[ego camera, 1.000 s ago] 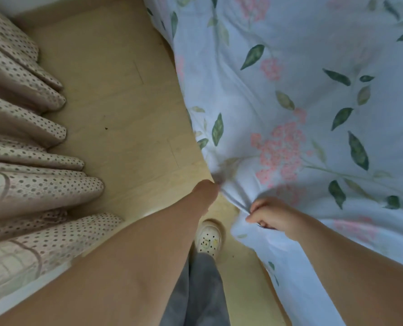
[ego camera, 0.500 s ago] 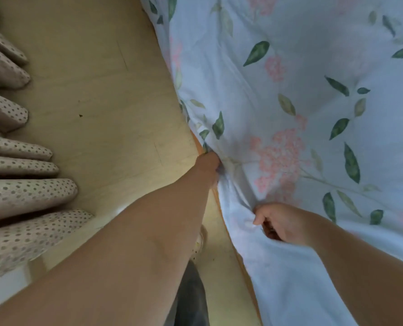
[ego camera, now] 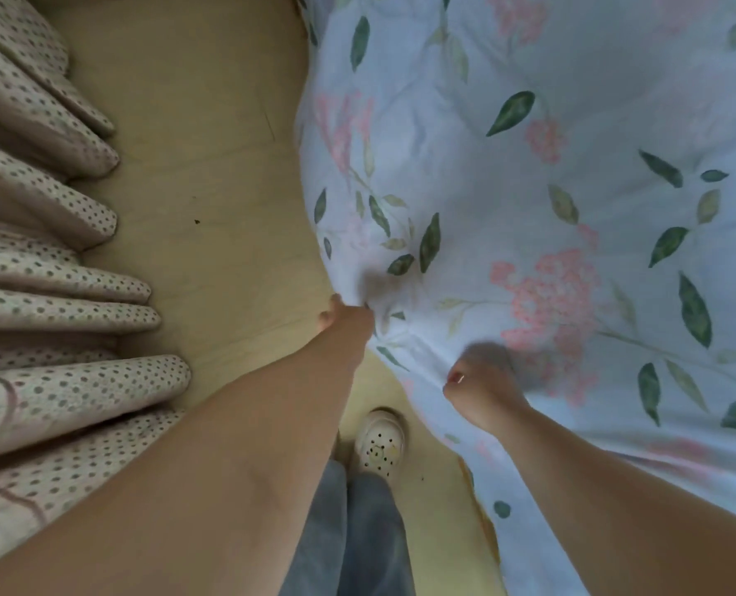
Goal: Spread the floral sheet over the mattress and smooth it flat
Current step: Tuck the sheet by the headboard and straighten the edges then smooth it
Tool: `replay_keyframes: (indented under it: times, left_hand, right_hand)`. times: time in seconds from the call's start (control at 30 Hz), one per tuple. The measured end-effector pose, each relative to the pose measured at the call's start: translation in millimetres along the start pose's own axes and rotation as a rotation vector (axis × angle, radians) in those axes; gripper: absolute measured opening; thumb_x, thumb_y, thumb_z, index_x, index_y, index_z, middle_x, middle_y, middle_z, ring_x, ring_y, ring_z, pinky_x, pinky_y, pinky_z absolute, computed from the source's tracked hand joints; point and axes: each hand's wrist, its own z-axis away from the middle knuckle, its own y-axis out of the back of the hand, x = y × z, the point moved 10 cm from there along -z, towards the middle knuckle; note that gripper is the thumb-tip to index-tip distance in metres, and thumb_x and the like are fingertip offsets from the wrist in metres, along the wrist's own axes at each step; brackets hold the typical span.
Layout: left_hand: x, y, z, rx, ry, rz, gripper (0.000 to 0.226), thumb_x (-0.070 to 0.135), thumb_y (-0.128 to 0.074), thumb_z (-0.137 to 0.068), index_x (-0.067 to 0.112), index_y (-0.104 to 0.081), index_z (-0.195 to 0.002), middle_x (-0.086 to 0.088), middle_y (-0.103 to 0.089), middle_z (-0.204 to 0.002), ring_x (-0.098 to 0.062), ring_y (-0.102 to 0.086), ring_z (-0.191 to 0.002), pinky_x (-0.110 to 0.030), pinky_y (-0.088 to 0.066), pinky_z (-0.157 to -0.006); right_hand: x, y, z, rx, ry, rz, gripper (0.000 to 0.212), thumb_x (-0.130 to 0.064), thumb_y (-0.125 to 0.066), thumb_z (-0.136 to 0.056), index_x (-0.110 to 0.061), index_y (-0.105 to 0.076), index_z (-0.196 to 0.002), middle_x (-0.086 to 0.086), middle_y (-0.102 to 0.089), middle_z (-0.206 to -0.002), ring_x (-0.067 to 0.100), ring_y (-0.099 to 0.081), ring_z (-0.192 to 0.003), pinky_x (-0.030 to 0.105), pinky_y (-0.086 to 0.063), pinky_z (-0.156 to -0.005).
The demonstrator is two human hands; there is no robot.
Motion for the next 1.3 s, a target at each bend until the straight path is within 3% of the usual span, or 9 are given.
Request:
replay_keyframes:
  times: [0.17,0.33,0.5,0.57,0.63,0.7,0.83,1.13,1.3]
  left_hand:
    - [54.5,-58.6,63.8,-0.308,-0.452,-0.002,0.065,0.017,-0.048,-0.097,0.025,-0.013,-0.151,-0.004,-0.019,-0.156,-0.025,-0.032,-0.139,-0.031,-0.036,-0.099]
    - [29.4,-131.6,133.0,-0.741,-0.381,-0.559,0.064,0.027,-0.046,-0.099,0.026,-0.011,-0.152,-0.002,-0.022,-0.158,-0.023,-0.027,-0.143,-0.034,-0.03,-0.11]
    - [39.3,-149.7,173.0,-0.562,-0.555,-0.754,0.045,0.024,-0.043,-0.1,0.014,-0.038,-0.143,-0.003,-0.036,-0.15,-0.023,-0.038,-0.136,-0.03,-0.034,-0.11]
    - [34.9,-170.5,187.1,-0.567,-0.562,-0.742,0.022,0.019,-0.042,-0.099,0.011,-0.06,-0.108,-0.011,-0.058,-0.113,-0.031,-0.052,-0.117,-0.031,-0.042,-0.088]
    - [29.1,-194.5,204.3,-0.51,-0.606,-0.751,0.02,0.016,-0.045,-0.095,0.016,-0.05,-0.076,-0.003,-0.048,-0.074,-0.033,-0.053,-0.081,-0.027,-0.038,-0.058]
    - [16.8,-224.1,220.1,-0.461,-0.694,-0.827,0.007,0.017,-0.05,-0.092,0.017,-0.054,-0.086,-0.003,-0.054,-0.084,-0.025,-0.052,-0.084,-0.022,-0.037,-0.056]
    - [-33.8,-288.3,244.2,-0.453,-0.807,-0.951,0.03,0.018,-0.055,-0.09,0.021,-0.057,-0.119,-0.002,-0.049,-0.133,-0.022,-0.046,-0.124,-0.03,-0.041,-0.096]
    - [-114.7,-356.9,297.4,-0.106,-0.906,-1.25,0.052,0.04,-0.062,-0.084,0.038,-0.043,-0.133,-0.001,-0.021,-0.148,-0.031,-0.02,-0.136,-0.04,-0.03,-0.105]
    - [-160.0,-377.8,323.6,-0.178,-0.928,-1.364,0.057,0.034,-0.06,-0.088,0.037,-0.036,-0.14,-0.003,-0.027,-0.145,-0.028,-0.025,-0.135,-0.039,-0.029,-0.106]
  right_hand:
    - [10.9,30.6,19.1,0.204,0.012,-0.033,0.031,-0.02,-0.045,-0.094,-0.019,-0.053,-0.124,0.003,-0.052,-0.132,0.026,-0.056,-0.113,0.028,-0.041,-0.083]
    - [50.3,34.5,50.8,0.25,-0.069,-0.058,0.034,-0.023,-0.044,-0.095,-0.02,-0.05,-0.128,0.003,-0.049,-0.134,0.024,-0.045,-0.124,0.031,-0.04,-0.095]
    - [103.2,22.1,82.6,0.245,-0.12,-0.115,0.037,-0.023,-0.045,-0.093,-0.023,-0.049,-0.13,0.0,-0.047,-0.136,0.022,-0.044,-0.127,0.03,-0.035,-0.099]
    - [130.6,15.6,92.5,0.257,-0.151,-0.119,0.036,-0.023,-0.045,-0.093,-0.023,-0.049,-0.128,0.0,-0.048,-0.135,0.022,-0.044,-0.126,0.031,-0.035,-0.098]
    - [166.4,6.7,101.1,0.26,-0.181,-0.136,0.035,-0.023,-0.046,-0.092,-0.023,-0.048,-0.127,0.0,-0.048,-0.134,0.021,-0.044,-0.125,0.031,-0.036,-0.096]
    - [202.0,-2.6,107.3,0.276,-0.197,-0.117,0.036,-0.024,-0.049,-0.09,-0.022,-0.047,-0.127,0.002,-0.048,-0.133,0.022,-0.045,-0.124,0.031,-0.037,-0.095]
    - [272.4,-29.2,117.8,0.28,-0.169,-0.038,0.053,-0.023,-0.051,-0.088,-0.025,-0.034,-0.138,0.001,-0.039,-0.141,0.024,-0.041,-0.128,0.036,-0.038,-0.097]
    - [373.9,-105.0,148.6,0.217,0.088,0.068,0.084,-0.032,-0.065,-0.074,-0.033,-0.019,-0.144,-0.009,-0.015,-0.153,0.016,-0.022,-0.142,0.034,-0.039,-0.105]
    - [394.5,-120.1,167.3,0.272,0.046,0.092,0.065,-0.022,-0.062,-0.076,-0.028,-0.036,-0.136,-0.002,-0.034,-0.142,0.022,-0.031,-0.135,0.035,-0.039,-0.101]
